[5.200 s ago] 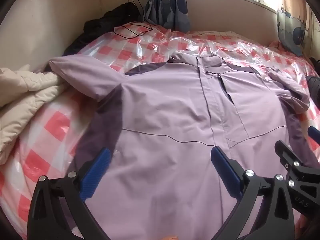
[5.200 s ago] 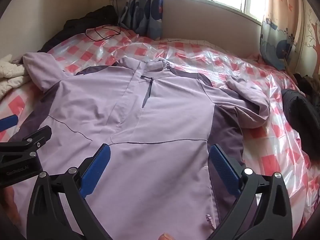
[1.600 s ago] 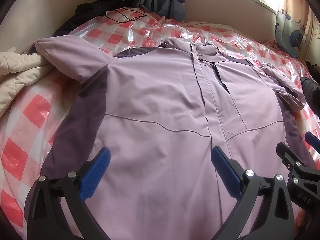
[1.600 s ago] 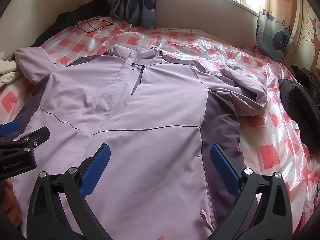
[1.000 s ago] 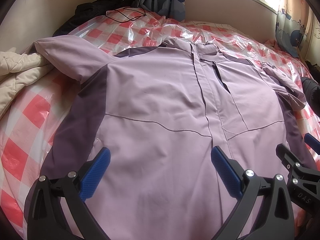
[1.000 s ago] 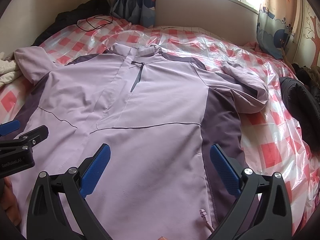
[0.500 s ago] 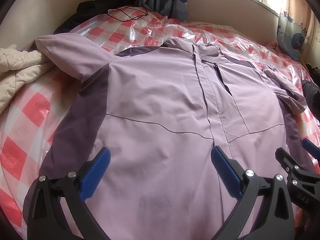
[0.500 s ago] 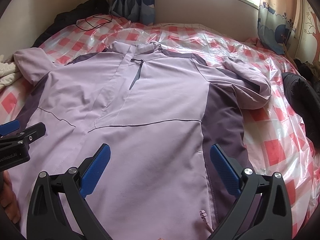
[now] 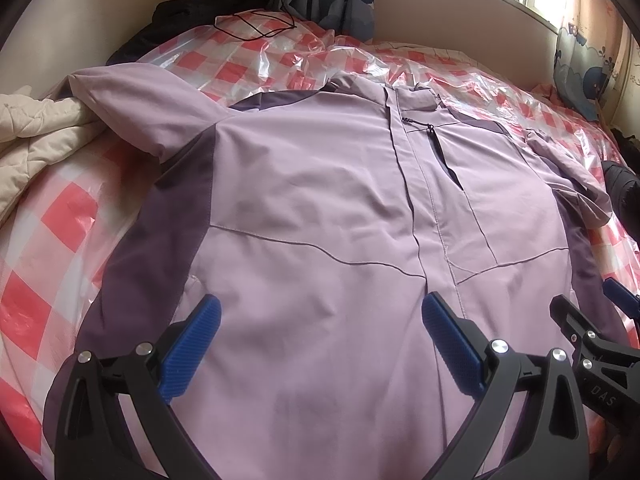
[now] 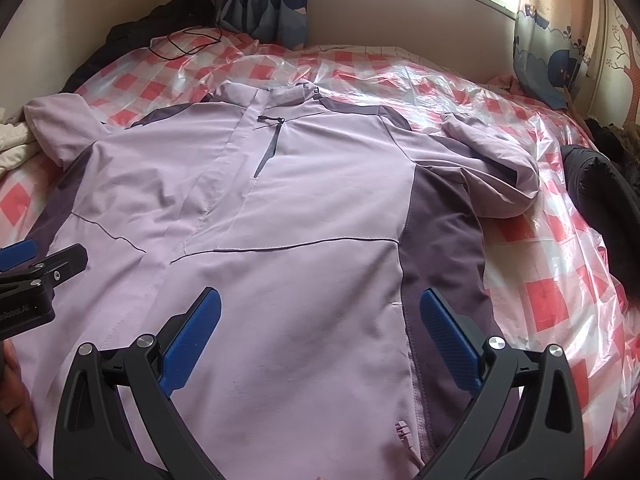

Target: Fold large clothes

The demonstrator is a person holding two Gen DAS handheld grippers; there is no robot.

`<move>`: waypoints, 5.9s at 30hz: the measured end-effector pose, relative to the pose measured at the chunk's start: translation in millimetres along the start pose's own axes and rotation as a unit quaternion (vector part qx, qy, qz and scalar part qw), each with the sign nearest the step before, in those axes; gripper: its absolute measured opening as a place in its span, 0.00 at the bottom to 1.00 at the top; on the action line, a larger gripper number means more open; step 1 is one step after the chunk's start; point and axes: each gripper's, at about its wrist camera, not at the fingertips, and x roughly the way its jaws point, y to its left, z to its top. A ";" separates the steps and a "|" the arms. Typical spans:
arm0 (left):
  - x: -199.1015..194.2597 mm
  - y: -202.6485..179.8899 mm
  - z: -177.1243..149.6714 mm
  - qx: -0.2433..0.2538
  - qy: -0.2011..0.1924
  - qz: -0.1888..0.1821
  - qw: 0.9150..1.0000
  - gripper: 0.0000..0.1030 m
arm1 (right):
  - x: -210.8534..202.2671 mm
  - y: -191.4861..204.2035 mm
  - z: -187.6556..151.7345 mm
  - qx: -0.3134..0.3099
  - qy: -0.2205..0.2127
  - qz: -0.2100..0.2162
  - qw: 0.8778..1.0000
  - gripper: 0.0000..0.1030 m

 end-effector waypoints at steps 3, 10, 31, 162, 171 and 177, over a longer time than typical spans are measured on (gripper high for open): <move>-0.2 0.0 -0.2 0.000 0.001 0.001 1.000 0.94 | 0.1 -0.3 -0.2 0.000 0.000 0.000 1.000 0.93; 1.4 0.8 -0.7 0.000 0.004 0.001 1.000 0.94 | -11.6 -11.4 6.8 -0.001 -0.028 -0.004 1.000 0.93; 29.6 2.6 -4.3 0.002 0.046 0.007 0.999 0.94 | 273.1 -218.9 225.5 -0.105 0.183 -0.212 0.954 0.59; 2.0 460.2 254.4 -0.418 0.004 0.031 0.908 0.93 | 82.9 -49.3 12.1 0.195 0.078 0.368 0.906 0.84; 60.2 450.7 268.0 -0.423 0.032 0.066 0.903 0.86 | 82.9 -45.1 10.2 0.180 0.071 0.363 0.911 0.86; 46.2 446.9 249.1 -0.444 -0.047 -0.002 0.895 0.29 | 82.0 -45.6 11.9 0.181 0.071 0.362 0.912 0.86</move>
